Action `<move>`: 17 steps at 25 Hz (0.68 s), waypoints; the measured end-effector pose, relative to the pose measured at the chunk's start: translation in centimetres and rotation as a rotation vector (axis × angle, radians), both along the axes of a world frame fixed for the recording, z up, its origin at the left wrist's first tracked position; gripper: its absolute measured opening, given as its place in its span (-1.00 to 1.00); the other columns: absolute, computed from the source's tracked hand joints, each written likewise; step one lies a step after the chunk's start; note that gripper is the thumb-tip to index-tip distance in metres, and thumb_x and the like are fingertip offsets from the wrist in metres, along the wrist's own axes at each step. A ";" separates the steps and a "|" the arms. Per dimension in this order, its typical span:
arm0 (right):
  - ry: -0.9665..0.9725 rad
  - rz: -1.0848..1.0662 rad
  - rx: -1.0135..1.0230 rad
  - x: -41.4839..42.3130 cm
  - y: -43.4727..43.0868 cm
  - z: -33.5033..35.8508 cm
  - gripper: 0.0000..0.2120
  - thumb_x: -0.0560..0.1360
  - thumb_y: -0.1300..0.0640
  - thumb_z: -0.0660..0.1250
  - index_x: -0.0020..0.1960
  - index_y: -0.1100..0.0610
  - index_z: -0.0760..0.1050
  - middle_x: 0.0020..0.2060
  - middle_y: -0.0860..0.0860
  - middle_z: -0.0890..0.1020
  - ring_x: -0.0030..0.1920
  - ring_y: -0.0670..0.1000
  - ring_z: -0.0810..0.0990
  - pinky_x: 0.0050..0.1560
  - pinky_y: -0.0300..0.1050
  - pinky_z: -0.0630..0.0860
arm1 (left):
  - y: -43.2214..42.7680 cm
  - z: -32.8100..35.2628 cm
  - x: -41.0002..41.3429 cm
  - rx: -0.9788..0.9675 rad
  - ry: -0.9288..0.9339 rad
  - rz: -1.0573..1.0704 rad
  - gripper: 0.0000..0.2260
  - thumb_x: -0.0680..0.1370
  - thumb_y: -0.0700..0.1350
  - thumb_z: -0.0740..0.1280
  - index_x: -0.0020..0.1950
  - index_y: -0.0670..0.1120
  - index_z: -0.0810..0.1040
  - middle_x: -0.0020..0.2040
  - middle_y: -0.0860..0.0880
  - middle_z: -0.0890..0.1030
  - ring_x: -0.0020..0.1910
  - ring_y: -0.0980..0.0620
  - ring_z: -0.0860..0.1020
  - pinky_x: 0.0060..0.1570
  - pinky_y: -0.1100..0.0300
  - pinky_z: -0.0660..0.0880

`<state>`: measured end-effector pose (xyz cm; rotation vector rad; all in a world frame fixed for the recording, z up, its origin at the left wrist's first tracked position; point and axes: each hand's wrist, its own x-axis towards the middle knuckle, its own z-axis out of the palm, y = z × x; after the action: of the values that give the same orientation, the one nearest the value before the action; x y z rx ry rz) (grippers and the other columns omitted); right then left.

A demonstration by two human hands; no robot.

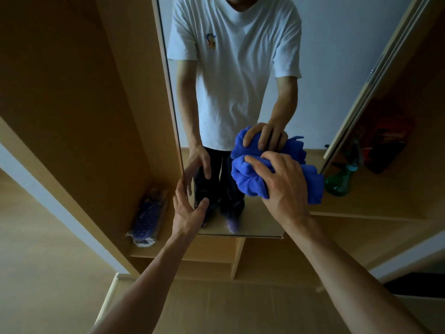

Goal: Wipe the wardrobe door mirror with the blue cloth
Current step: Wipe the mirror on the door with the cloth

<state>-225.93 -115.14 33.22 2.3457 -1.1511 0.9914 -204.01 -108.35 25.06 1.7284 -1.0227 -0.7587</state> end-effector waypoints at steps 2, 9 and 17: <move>0.005 0.001 -0.015 -0.4 -0.2 -0.1 -0.55 0.50 0.14 0.36 0.39 0.01 0.50 0.15 0.08 0.55 0.12 0.14 0.49 0.12 0.07 0.42 | -0.2 -0.1 -0.6 0.009 -0.018 0.035 -0.21 0.59 0.00 0.38 0.64 0.16 -0.09 0.63 -0.02 0.10 0.56 -0.08 0.22 0.21 0.08 0.29; 0.143 0.030 0.034 -0.2 -0.5 -4.9 -0.47 0.43 0.18 0.48 0.37 0.02 0.47 0.19 0.08 0.54 0.11 0.15 0.50 0.12 0.07 0.45 | -1.0 -0.6 -0.9 0.012 -0.052 0.080 -0.18 0.58 -0.04 0.40 0.65 0.11 -0.09 0.64 -0.05 0.08 0.55 -0.12 0.24 0.16 0.09 0.30; 0.293 0.040 0.229 -1.9 0.0 -10.3 -0.48 0.44 0.19 0.49 0.37 0.01 0.48 0.17 0.07 0.56 0.06 0.11 0.54 0.08 0.03 0.53 | -1.0 -0.8 -1.4 0.042 -0.038 0.079 -0.10 0.55 0.00 0.42 0.66 0.10 -0.16 0.66 -0.05 0.00 0.60 -0.10 0.15 0.23 0.10 0.24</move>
<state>-227.81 -115.17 22.97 2.5922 -1.1539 0.5249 -205.39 -109.36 24.30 1.8145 -0.9641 -0.7037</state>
